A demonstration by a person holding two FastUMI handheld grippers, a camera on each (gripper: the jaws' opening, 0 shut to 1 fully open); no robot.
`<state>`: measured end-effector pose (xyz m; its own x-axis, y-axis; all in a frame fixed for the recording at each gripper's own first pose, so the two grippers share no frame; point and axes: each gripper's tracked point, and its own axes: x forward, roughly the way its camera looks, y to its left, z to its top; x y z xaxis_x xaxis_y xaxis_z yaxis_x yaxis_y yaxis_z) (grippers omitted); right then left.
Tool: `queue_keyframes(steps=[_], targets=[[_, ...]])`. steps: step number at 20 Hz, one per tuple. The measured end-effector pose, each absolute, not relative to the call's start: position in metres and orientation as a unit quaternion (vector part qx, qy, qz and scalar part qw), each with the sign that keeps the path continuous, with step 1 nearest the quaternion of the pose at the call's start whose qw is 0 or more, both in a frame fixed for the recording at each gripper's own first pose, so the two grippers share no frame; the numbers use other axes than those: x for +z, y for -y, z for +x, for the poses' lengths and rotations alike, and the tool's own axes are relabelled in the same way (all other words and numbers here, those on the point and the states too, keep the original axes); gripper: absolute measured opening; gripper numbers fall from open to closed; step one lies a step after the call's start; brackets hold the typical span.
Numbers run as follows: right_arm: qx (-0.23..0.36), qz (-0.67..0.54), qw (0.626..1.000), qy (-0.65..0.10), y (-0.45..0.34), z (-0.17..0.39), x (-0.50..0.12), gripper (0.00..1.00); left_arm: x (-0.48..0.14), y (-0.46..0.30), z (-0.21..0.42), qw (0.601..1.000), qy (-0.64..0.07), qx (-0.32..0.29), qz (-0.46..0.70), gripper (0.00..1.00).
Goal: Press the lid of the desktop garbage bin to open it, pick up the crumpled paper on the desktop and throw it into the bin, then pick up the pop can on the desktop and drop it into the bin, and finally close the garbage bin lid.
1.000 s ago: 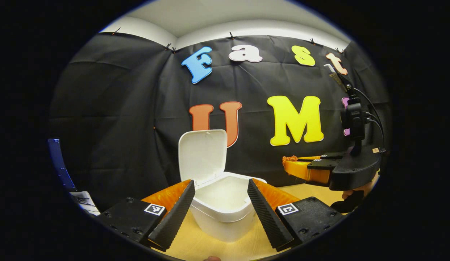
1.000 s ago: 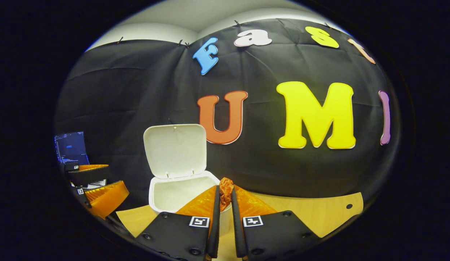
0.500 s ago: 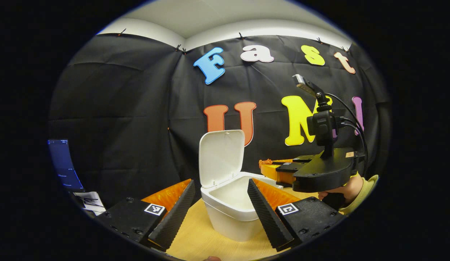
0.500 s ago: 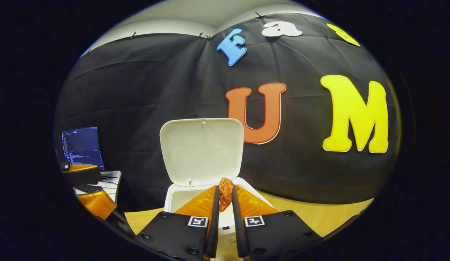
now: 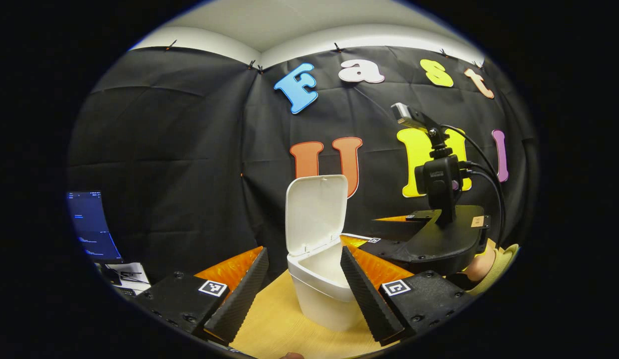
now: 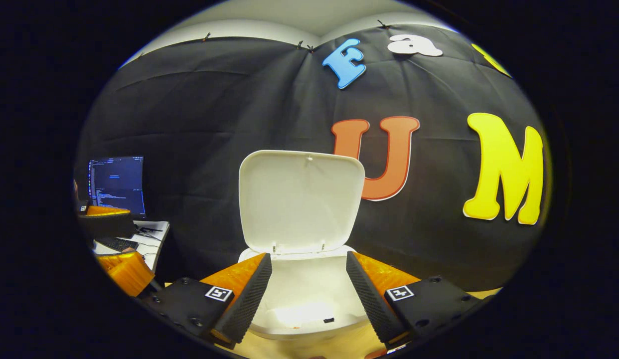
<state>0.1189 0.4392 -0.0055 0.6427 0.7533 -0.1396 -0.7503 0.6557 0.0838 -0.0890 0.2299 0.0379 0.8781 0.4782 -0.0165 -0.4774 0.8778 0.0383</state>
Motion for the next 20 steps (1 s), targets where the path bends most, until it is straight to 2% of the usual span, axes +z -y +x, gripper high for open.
queue_keyframes(steps=[13,20], targets=[[0.280,0.050,0.956,-0.067,-0.299,0.130,0.010,0.95,0.035,-0.181,-0.049,0.983,-0.010,0.185,0.008,0.96],[0.185,0.057,0.980,-0.050,-0.206,0.130,0.017,0.95,0.028,-0.126,-0.014,0.995,-0.013,0.103,-0.002,0.96]])
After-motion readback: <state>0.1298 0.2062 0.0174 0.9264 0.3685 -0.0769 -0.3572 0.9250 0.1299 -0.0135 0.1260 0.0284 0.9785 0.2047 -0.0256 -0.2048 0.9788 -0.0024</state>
